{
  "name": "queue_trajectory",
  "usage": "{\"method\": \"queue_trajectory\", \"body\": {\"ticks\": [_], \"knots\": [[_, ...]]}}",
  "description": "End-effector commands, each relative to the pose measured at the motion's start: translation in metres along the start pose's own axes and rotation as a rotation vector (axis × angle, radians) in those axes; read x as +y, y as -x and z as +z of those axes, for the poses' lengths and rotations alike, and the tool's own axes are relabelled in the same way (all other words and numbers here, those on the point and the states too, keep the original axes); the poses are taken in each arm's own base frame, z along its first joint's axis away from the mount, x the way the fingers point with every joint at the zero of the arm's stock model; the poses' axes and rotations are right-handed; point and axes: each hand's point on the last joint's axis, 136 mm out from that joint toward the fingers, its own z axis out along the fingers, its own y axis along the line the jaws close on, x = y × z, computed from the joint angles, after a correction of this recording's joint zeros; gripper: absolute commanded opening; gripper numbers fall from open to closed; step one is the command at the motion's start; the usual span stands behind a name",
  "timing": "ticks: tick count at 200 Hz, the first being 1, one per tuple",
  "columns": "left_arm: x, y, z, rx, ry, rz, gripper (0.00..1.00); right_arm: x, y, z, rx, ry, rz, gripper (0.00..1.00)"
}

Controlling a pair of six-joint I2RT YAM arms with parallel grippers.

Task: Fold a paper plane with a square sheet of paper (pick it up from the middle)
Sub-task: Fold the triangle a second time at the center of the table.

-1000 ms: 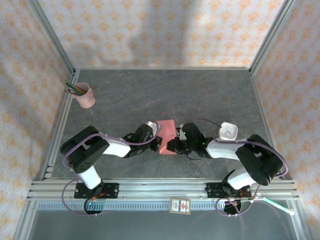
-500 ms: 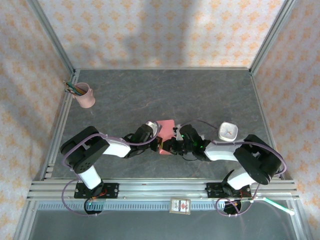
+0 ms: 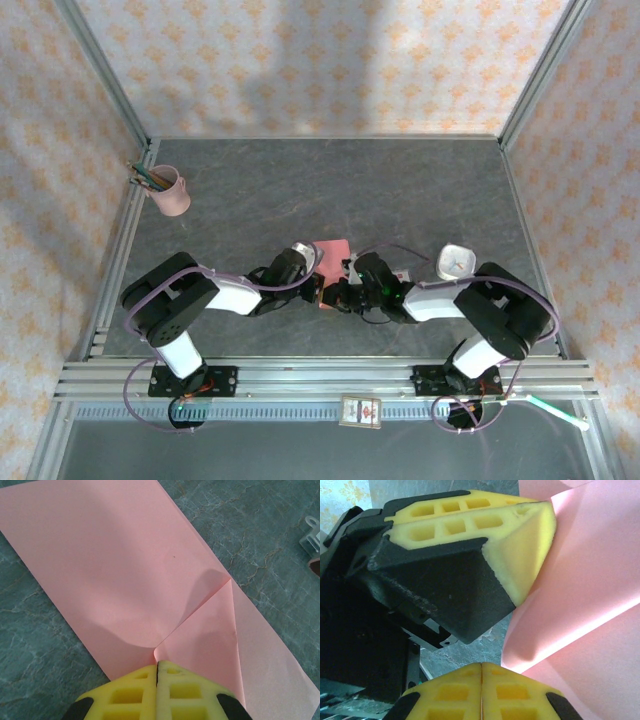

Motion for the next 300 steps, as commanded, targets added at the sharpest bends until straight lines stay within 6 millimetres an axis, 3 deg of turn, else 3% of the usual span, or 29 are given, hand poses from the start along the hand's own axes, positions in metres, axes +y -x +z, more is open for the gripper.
{"method": "queue_trajectory", "body": {"ticks": [1, 182, 204, 257, 300], "knots": [[0.042, -0.072, -0.002, 0.235, 0.164, -0.004, 0.0, 0.012, 0.005, 0.005, -0.009, 0.031, -0.017, 0.08], [0.043, -0.075, 0.0, 0.246, 0.165, 0.003, 0.0, -0.036, -0.01, 0.011, 0.039, -0.115, -0.002, 0.06], [0.043, -0.075, 0.0, 0.244, 0.165, 0.003, 0.0, -0.032, -0.009, 0.011, 0.045, -0.116, -0.014, 0.06], [0.042, -0.074, 0.0, 0.245, 0.163, 0.004, 0.0, 0.002, 0.005, 0.002, -0.002, -0.046, -0.046, 0.07], [0.043, -0.075, 0.0, 0.248, 0.162, 0.003, 0.0, 0.005, 0.007, 0.006, -0.006, -0.03, -0.041, 0.07]]}}
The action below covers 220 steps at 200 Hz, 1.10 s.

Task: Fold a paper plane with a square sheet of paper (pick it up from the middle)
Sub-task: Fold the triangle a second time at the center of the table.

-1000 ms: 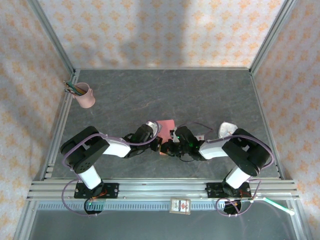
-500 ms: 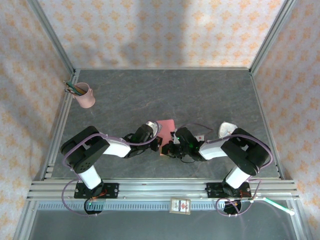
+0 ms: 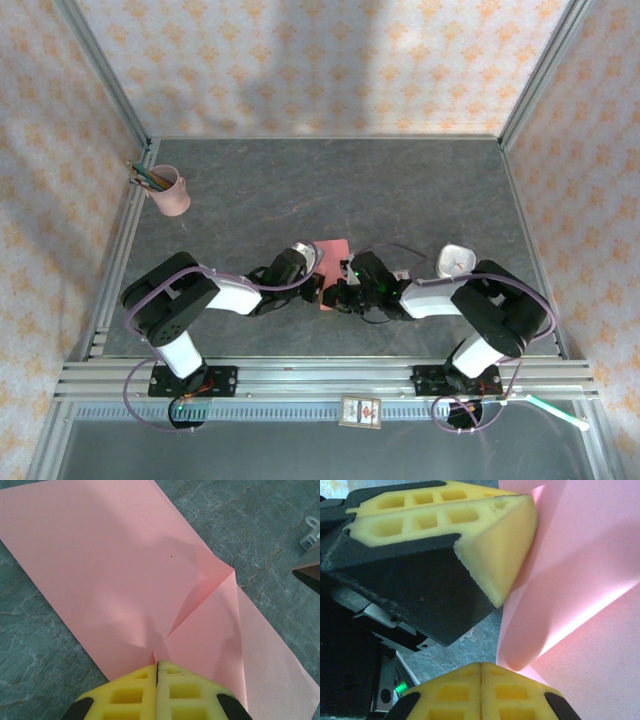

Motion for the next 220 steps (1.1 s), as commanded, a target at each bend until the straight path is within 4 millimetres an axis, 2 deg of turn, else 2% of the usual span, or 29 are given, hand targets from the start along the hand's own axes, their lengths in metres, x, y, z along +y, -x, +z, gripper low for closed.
{"method": "queue_trajectory", "body": {"ticks": [1, 26, 76, 99, 126, 140, 170, 220], "knots": [[0.042, -0.075, 0.0, 0.245, 0.16, 0.0, 0.0, 0.014, 0.009, 0.002, -0.029, 0.028, -0.02, 0.07], [0.042, -0.074, -0.001, 0.242, 0.159, 0.003, 0.0, 0.005, 0.009, 0.009, -0.021, 0.004, -0.022, 0.07], [0.042, -0.073, -0.001, 0.237, 0.163, 0.002, 0.0, -0.03, -0.007, 0.014, 0.018, -0.077, 0.023, 0.07], [0.043, -0.073, -0.001, 0.236, 0.165, 0.002, 0.0, -0.021, -0.004, 0.012, 0.02, -0.068, 0.001, 0.07], [0.043, -0.074, -0.001, 0.24, 0.163, 0.001, 0.0, 0.004, 0.014, 0.004, -0.031, -0.026, -0.023, 0.07], [0.042, -0.073, -0.001, 0.24, 0.163, 0.004, 0.0, 0.007, 0.019, 0.002, -0.041, -0.02, -0.025, 0.07], [0.042, -0.073, 0.0, 0.24, 0.162, 0.004, 0.0, 0.002, 0.028, 0.005, -0.048, -0.027, -0.015, 0.07], [0.043, -0.074, -0.001, 0.243, 0.166, 0.005, 0.0, -0.024, 0.024, 0.009, -0.03, -0.086, 0.011, 0.07]]}}
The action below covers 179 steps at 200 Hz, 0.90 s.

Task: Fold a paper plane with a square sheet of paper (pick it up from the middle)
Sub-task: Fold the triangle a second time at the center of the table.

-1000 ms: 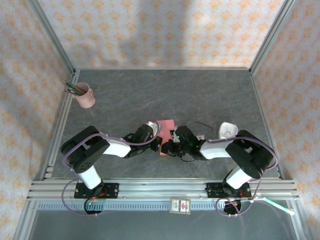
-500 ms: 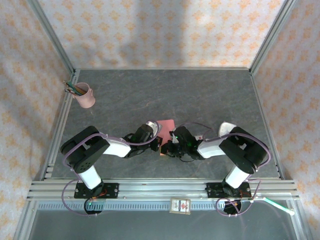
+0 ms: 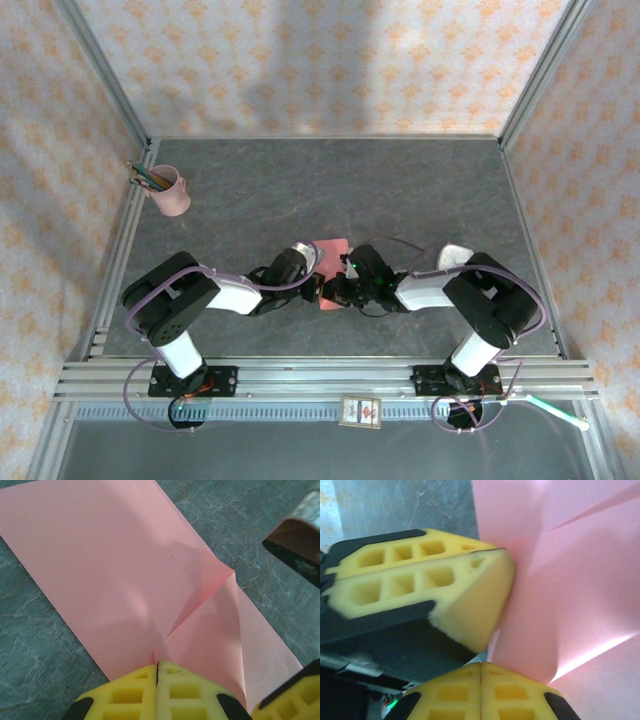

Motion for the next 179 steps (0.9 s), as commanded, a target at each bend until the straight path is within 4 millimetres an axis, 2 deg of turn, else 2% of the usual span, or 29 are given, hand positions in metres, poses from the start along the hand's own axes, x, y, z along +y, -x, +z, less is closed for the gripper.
{"method": "queue_trajectory", "body": {"ticks": [1, 30, 78, 113, 161, 179], "knots": [[0.043, -0.075, -0.002, 0.245, 0.162, 0.005, 0.0, -0.015, 0.003, 0.003, -0.01, -0.047, -0.003, 0.07], [0.043, -0.075, -0.001, 0.246, 0.164, 0.008, 0.0, -0.018, 0.004, 0.0, -0.003, -0.061, -0.002, 0.07], [0.042, -0.075, -0.001, 0.248, 0.162, 0.01, 0.0, 0.003, 0.024, -0.016, -0.057, -0.014, -0.018, 0.07], [0.043, -0.076, -0.001, 0.25, 0.163, 0.012, 0.0, -0.007, 0.028, -0.011, -0.05, -0.038, -0.016, 0.07], [0.042, -0.075, -0.001, 0.251, 0.161, 0.012, 0.0, -0.03, 0.022, -0.006, -0.026, -0.098, 0.001, 0.06], [0.042, -0.075, -0.001, 0.249, 0.161, 0.012, 0.0, -0.03, 0.023, -0.008, -0.027, -0.102, 0.001, 0.06]]}}
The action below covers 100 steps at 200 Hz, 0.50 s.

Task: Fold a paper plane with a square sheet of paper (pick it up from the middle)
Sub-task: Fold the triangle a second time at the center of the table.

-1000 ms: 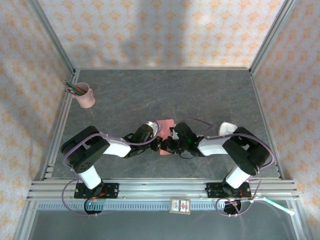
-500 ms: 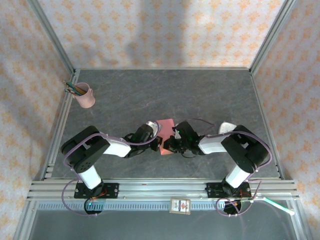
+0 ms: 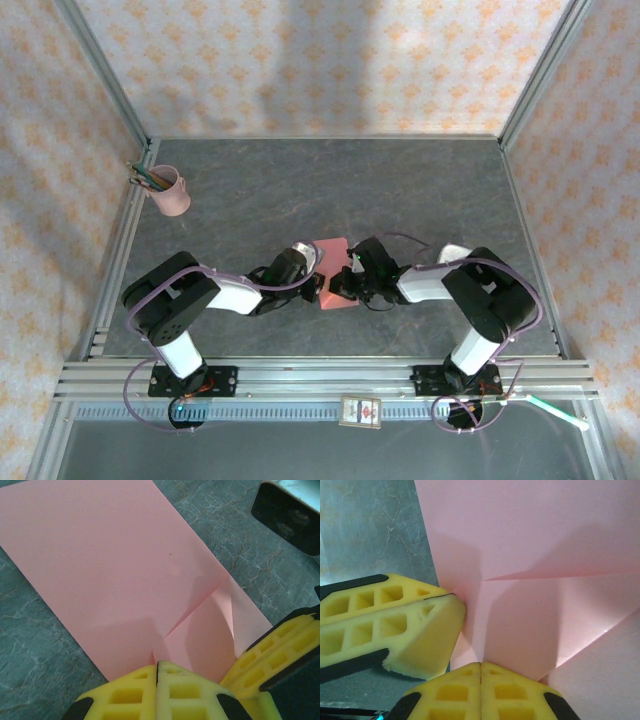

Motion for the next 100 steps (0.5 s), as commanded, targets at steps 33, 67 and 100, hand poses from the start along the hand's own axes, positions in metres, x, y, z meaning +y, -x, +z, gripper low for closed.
{"method": "queue_trajectory", "body": {"ticks": [33, 67, 100], "knots": [[0.042, -0.076, -0.002, 0.253, 0.161, 0.007, 0.0, 0.016, 0.015, -0.012, -0.037, 0.008, -0.033, 0.06], [0.041, -0.075, -0.001, 0.252, 0.157, 0.009, 0.0, 0.016, 0.02, -0.011, -0.045, -0.003, -0.044, 0.06], [0.041, -0.075, -0.001, 0.252, 0.158, 0.009, 0.0, -0.006, 0.016, 0.0, -0.018, -0.04, -0.024, 0.06]]}}
